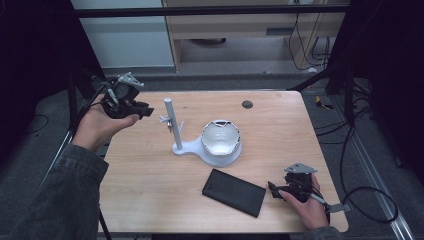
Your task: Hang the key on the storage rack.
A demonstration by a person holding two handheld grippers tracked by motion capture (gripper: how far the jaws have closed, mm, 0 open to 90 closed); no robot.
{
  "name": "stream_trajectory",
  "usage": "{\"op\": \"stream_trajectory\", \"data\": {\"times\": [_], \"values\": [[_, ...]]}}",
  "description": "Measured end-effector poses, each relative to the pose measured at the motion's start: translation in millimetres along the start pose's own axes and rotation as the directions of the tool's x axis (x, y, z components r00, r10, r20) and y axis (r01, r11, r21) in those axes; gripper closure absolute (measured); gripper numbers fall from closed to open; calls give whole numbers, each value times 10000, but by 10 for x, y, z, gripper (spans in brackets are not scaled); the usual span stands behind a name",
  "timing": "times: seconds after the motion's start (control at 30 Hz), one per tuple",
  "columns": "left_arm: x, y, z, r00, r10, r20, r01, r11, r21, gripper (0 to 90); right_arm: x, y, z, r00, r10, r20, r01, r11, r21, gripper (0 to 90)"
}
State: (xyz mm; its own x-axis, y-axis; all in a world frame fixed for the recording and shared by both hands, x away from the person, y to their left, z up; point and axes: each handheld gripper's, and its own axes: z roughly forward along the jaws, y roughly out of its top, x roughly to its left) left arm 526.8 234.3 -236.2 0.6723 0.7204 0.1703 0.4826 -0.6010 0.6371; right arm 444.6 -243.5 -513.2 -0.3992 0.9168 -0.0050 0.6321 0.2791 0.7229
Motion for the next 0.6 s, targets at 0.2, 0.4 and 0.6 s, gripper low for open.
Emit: {"op": "stream_trajectory", "data": {"times": [0.2, 0.4, 0.6], "values": [[-61, -170, -3, 9997, 22, -228, -25, 9999, -157, 592, 0, 0, 0, 10000, 2, 2, -2, 10000, 2, 5], [-155, -379, 30, 9995, -70, -314, 61, 9995, -299, 359, -1, 0, 0, 10000, -9, 8, 9, 10000, -3, 5], [-258, -619, 112, 9999, -127, 100, 132, 9985, -540, 125, 0, 0, 0, 10000, 2, -4, -2, 10000, -2, 5]]}}
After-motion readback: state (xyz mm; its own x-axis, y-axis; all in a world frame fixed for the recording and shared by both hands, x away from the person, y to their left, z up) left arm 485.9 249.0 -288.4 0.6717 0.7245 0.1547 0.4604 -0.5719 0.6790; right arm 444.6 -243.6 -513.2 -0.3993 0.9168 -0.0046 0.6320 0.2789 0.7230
